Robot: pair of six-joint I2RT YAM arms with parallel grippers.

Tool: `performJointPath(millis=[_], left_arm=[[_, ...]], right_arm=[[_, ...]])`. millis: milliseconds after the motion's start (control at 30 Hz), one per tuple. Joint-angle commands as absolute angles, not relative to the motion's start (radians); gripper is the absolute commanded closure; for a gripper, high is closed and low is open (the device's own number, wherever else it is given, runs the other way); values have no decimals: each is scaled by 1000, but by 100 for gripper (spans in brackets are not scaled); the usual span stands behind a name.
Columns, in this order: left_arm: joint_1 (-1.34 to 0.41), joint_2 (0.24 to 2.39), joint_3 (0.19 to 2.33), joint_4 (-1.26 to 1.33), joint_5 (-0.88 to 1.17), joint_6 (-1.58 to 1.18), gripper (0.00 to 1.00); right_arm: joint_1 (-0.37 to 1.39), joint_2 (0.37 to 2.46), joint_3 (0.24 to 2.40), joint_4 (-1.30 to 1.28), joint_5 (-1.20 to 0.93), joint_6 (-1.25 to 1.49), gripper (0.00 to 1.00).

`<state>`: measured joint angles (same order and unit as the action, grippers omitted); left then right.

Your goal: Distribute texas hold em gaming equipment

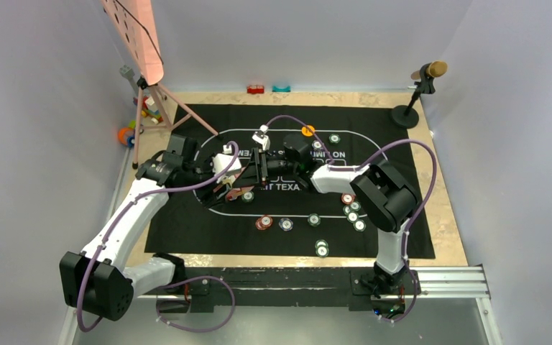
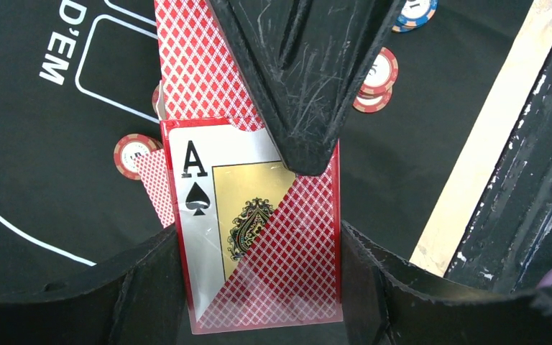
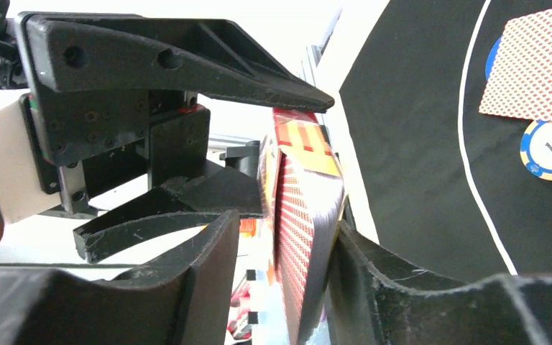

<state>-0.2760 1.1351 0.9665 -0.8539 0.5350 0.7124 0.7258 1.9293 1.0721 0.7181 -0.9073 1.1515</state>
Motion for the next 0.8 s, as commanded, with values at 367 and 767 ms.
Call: performJointPath(millis=[367,767], left_arm=[[-278,1078,946,-853,608,695,50],[-278,1053,947,-841,634,678,47]], right_arm=[[690,1829,1071,655,-888,1074,40],[698,1844,1089,697,-903,1107,41]])
